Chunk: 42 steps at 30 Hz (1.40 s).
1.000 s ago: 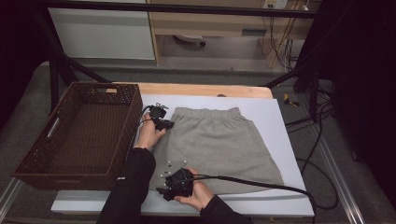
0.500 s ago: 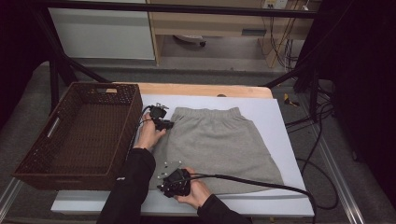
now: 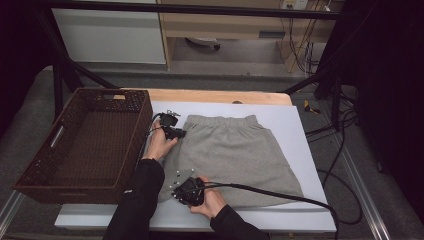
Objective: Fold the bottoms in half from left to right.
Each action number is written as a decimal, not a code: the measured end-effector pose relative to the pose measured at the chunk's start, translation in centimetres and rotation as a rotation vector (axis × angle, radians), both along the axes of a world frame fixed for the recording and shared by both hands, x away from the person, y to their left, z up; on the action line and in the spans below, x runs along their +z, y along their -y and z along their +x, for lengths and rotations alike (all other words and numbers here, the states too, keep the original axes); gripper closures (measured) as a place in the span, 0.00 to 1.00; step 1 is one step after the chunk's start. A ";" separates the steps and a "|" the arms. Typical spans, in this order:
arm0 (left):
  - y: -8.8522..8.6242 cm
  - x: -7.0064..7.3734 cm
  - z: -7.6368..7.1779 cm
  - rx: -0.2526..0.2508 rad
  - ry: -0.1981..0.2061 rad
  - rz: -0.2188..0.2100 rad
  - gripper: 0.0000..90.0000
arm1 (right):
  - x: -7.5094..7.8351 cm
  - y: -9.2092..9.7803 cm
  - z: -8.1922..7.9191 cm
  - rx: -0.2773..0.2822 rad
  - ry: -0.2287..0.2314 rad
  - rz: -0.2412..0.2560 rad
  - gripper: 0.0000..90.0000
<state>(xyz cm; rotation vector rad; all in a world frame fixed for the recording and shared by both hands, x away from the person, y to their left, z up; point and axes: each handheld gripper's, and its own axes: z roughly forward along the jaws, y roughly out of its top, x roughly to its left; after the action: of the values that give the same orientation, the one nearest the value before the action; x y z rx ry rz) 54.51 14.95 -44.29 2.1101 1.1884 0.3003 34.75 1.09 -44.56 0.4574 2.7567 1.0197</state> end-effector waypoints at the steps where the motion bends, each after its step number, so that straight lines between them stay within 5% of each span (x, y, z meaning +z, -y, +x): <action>1: 0.0 0.0 0.0 -0.001 -0.002 -0.003 0.87 | 0.0 0.0 0.0 0.001 0.002 0.000 0.95; 10: -0.1 0.4 -0.1 0.013 -0.025 -0.024 0.91 | 0.2 0.2 0.0 0.002 -0.013 0.012 0.96; 21: 0.1 4.1 -0.7 0.000 -0.043 -0.040 0.93 | 2.2 0.8 -0.5 0.015 -0.001 0.069 0.96; 34: -0.2 6.1 -0.7 0.015 -0.035 -0.095 0.93 | 4.6 1.6 -0.7 0.009 0.009 0.134 0.96; 42: -0.7 7.4 -1.0 0.003 -0.036 -0.081 0.94 | 5.3 1.7 -0.4 0.002 -0.001 0.170 0.97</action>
<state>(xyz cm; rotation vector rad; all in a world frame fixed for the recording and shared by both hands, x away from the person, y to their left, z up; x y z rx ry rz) 53.49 15.69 -36.93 2.0514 1.2050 0.2124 34.35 -0.57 -39.27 0.4780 2.6834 1.2606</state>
